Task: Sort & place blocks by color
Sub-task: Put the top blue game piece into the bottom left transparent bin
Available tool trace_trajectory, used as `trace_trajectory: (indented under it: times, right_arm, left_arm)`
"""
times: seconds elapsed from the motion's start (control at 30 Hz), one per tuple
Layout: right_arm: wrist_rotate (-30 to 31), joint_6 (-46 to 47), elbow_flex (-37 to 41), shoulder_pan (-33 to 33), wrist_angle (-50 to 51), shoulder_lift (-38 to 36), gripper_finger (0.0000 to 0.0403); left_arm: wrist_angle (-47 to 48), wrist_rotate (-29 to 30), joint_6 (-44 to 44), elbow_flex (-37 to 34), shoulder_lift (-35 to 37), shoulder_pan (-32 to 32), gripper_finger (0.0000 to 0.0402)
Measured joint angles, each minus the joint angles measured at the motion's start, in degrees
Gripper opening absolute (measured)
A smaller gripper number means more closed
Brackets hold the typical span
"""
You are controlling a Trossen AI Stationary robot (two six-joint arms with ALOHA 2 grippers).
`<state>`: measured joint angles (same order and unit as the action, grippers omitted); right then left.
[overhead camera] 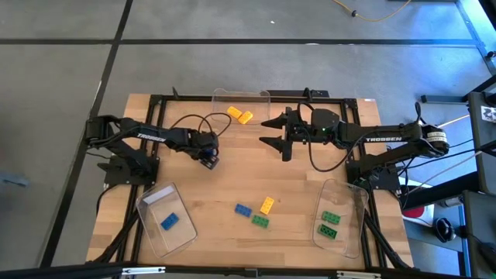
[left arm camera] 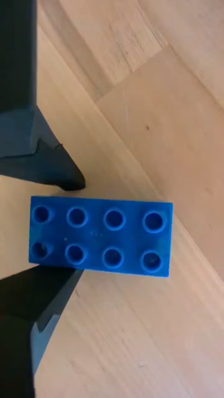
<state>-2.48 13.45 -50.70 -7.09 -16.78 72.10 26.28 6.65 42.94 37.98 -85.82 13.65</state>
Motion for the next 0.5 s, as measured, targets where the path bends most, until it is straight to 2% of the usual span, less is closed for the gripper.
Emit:
trace_trajectory:
  times: [0.2, 0.33, 0.5]
  right_arm:
    - [0.0, 0.0, 0.0, 0.0, 0.0, 0.0, 0.0300]
    - [0.0, 0.0, 0.0, 0.0, 0.1, 0.0, 0.0300]
    - [0.0, 0.0, 0.0, 0.0, 0.5, 0.0, 0.0300]
  left_arm:
    - [0.1, -0.1, -1.5, -0.2, 1.0, 0.1, 0.0133]
    - [0.5, -0.8, -4.4, -0.4, 4.5, 1.1, 0.0131]
    - [0.3, -0.4, -8.9, -0.4, 14.2, 4.4, 0.0131]
